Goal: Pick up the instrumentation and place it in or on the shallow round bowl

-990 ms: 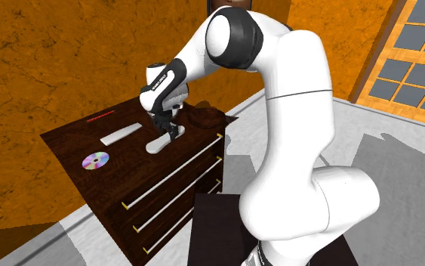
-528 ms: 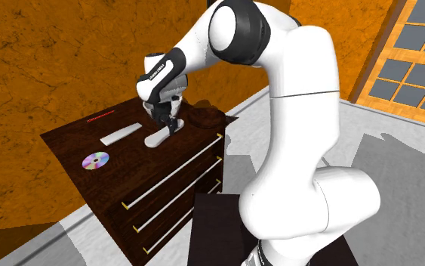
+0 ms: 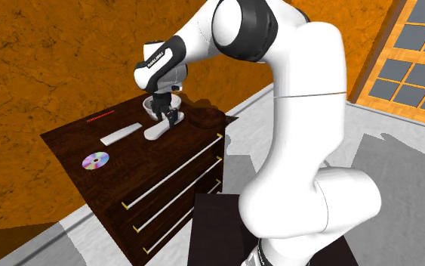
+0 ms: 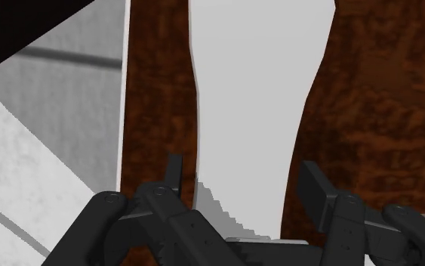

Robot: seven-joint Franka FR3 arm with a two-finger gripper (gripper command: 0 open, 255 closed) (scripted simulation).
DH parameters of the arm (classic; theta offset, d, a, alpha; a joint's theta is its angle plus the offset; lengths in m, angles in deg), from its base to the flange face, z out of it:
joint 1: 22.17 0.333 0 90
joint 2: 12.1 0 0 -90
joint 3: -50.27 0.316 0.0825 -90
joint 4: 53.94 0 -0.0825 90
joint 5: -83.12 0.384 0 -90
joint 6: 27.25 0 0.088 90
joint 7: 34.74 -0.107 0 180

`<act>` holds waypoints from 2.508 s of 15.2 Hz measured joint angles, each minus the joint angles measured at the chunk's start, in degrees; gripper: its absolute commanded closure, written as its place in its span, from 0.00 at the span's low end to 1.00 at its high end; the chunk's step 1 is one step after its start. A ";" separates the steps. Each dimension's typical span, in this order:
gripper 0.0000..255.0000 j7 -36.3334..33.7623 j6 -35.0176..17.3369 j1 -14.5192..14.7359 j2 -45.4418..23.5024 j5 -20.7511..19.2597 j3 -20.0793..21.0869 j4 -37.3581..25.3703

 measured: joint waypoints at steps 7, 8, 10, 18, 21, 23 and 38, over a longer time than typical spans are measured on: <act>1.00 7.72 2.89 -4.46 -3.54 -0.04 -2.13 -6.53; 1.00 8.70 3.27 -5.17 -3.48 0.14 -2.25 -6.87; 1.00 10.53 4.23 -5.98 -5.05 -0.05 -2.87 -9.42; 1.00 19.50 10.68 -9.32 -13.56 -0.67 -5.56 -24.62; 1.00 21.74 12.69 -9.76 -16.70 -0.93 -6.32 -29.86; 1.00 21.95 12.21 -9.80 -17.43 -1.09 -6.49 -30.11; 1.00 21.25 5.55 -9.46 -21.93 -2.62 -7.77 -27.92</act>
